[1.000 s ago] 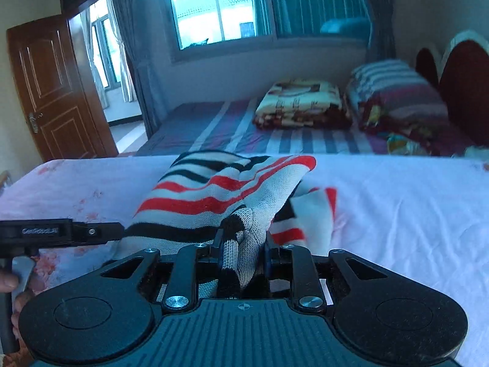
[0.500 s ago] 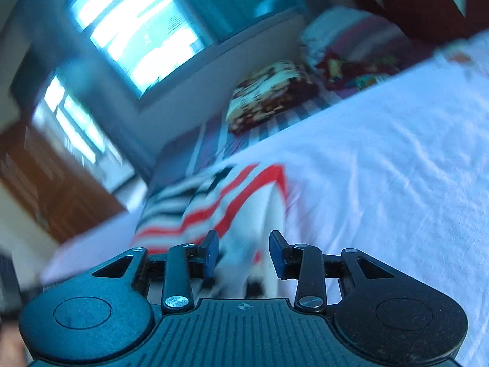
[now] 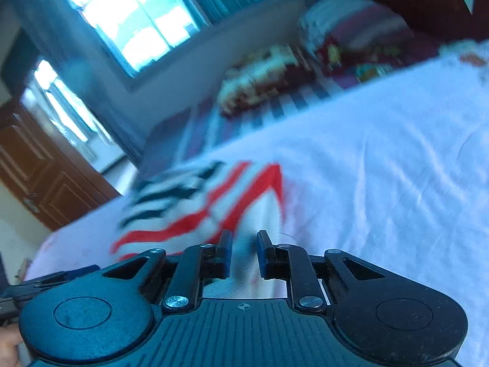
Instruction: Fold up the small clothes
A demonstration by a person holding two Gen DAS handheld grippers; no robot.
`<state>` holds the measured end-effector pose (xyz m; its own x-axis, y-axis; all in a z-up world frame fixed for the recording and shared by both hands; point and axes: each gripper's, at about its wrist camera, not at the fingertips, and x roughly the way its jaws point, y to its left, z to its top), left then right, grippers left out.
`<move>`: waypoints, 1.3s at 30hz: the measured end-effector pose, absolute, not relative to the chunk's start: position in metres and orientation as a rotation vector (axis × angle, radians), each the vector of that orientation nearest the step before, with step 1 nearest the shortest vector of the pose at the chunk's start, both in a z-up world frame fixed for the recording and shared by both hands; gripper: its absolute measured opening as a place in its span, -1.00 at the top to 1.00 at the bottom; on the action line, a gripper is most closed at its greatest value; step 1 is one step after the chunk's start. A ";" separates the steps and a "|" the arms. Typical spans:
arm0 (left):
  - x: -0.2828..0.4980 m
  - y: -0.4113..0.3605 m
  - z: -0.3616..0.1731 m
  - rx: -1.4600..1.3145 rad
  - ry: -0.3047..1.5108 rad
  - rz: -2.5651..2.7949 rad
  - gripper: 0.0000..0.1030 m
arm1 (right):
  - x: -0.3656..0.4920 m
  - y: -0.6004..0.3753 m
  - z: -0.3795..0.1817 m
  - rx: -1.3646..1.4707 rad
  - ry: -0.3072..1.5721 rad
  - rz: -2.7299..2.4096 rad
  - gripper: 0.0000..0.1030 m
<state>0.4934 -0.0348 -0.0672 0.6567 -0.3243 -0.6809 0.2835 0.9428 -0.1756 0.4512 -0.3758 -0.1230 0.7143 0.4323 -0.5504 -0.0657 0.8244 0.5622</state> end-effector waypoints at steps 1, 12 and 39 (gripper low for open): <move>0.484 -0.032 -0.064 -0.083 0.769 -0.357 -0.30 | 0.440 -0.375 -0.116 0.532 0.713 0.307 0.66; 0.442 -0.037 -0.085 -0.080 0.801 -0.343 -0.36 | 0.386 -0.338 -0.149 0.395 0.792 0.296 0.94; 0.388 -0.042 -0.055 -0.095 0.689 -0.378 -0.28 | 0.341 -0.297 -0.125 0.117 0.661 0.332 0.96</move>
<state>0.3879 -0.0421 -0.0549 0.7069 -0.3706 -0.6024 0.3084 0.9280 -0.2090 0.3415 -0.2968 -0.1247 0.7390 0.3382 -0.5826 -0.2645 0.9411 0.2107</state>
